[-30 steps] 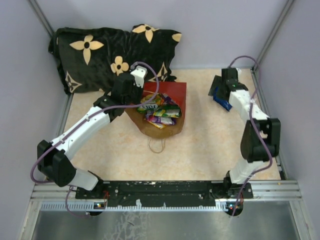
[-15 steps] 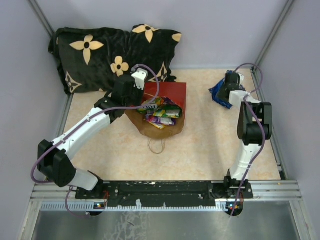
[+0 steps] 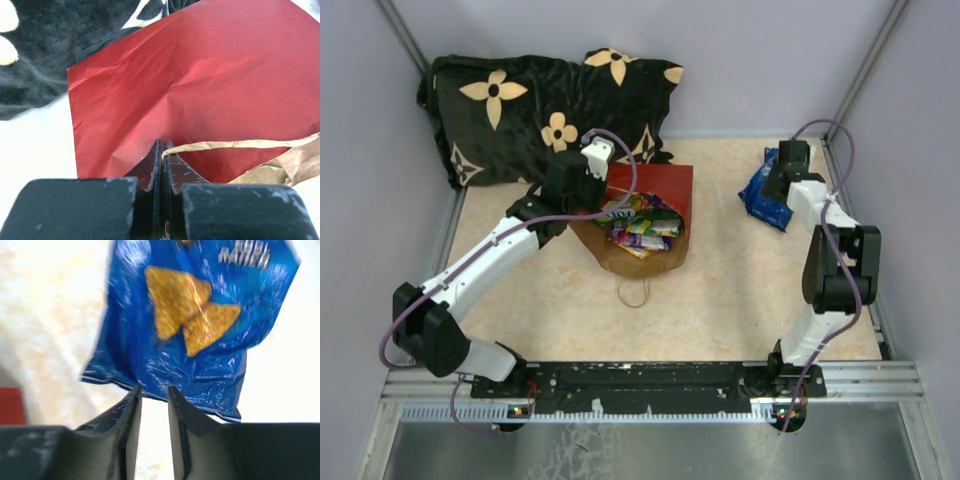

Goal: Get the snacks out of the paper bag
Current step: Place the snack at the center of the board, then adjust the paper bag at the center of the board.

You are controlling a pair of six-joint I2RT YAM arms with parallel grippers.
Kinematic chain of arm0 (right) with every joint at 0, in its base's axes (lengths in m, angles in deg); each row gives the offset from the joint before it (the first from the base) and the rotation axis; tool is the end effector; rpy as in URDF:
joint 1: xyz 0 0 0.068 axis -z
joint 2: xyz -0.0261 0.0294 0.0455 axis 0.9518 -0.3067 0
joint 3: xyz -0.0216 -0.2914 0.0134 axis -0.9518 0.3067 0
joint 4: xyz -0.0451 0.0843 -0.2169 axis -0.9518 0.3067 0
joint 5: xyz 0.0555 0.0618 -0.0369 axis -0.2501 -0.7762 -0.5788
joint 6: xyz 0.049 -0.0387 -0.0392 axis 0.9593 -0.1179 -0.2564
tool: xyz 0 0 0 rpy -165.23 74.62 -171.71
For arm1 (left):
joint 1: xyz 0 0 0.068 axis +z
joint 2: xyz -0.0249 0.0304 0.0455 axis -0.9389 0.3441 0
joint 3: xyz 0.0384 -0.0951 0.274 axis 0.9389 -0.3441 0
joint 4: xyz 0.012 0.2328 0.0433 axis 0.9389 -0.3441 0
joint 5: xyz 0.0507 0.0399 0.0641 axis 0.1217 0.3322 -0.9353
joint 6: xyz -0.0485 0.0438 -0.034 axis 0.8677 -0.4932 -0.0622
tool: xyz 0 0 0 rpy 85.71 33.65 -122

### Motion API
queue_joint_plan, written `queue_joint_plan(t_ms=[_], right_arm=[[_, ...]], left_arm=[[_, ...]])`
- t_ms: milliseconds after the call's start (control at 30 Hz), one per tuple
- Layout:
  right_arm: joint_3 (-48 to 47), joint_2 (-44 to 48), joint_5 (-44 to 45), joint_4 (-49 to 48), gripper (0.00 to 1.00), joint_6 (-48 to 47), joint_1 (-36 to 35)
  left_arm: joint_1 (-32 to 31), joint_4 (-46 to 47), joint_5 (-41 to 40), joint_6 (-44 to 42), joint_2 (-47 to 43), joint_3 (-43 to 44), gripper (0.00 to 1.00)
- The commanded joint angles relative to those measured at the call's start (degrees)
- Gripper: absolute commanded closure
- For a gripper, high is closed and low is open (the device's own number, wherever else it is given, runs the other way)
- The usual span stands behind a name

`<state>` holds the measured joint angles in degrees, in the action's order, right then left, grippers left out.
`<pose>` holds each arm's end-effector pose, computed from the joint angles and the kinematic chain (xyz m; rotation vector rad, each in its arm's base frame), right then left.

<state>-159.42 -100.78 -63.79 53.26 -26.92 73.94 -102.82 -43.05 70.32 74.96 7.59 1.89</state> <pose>0.3937 -0.0209 0.2315 0.5651 2.3527 -0.0042 0.2788 -0.1685 0.3529 0.5140 1.9914 -0.1665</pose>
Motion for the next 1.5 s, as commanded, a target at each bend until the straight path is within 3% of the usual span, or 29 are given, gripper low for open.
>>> queue_joint_plan(t_ms=[0,67,200,400,533,833,1233,1467], right_arm=[[-6.47,10.16,-2.04,-4.12,0.84,-2.95,0.30],[-7.02,10.34,-0.07,-3.86,1.00,-2.17,0.35],[-0.68,8.36,3.52,-3.95,1.00,2.71,1.49],[8.80,-0.07,0.80,-6.30,1.00,7.69,3.36],[6.94,0.66,-0.75,-5.52,1.00,7.14,3.38],[-8.95,8.36,1.73,1.95,1.00,2.61,3.38],[9.13,1.68,1.48,-6.11,1.00,6.71,3.67],[4.82,6.07,0.73,-4.53,0.99,4.32,3.65]], left_arm=[[0.78,-0.02,0.79,0.54,-1.53,-0.29,1.00],[0.76,-0.18,0.60,0.59,-1.41,-0.27,1.00],[0.78,-0.28,0.18,0.40,-1.64,-0.47,1.00],[0.86,-0.35,0.71,0.29,-1.80,-0.65,1.00],[0.87,-0.52,0.59,0.33,-1.92,-0.45,1.00],[0.87,-0.81,0.92,0.66,-1.34,0.87,1.00],[0.82,-1.27,0.58,0.50,-1.75,0.16,1.00],[0.87,-1.17,0.74,0.69,-1.66,0.21,1.00]])
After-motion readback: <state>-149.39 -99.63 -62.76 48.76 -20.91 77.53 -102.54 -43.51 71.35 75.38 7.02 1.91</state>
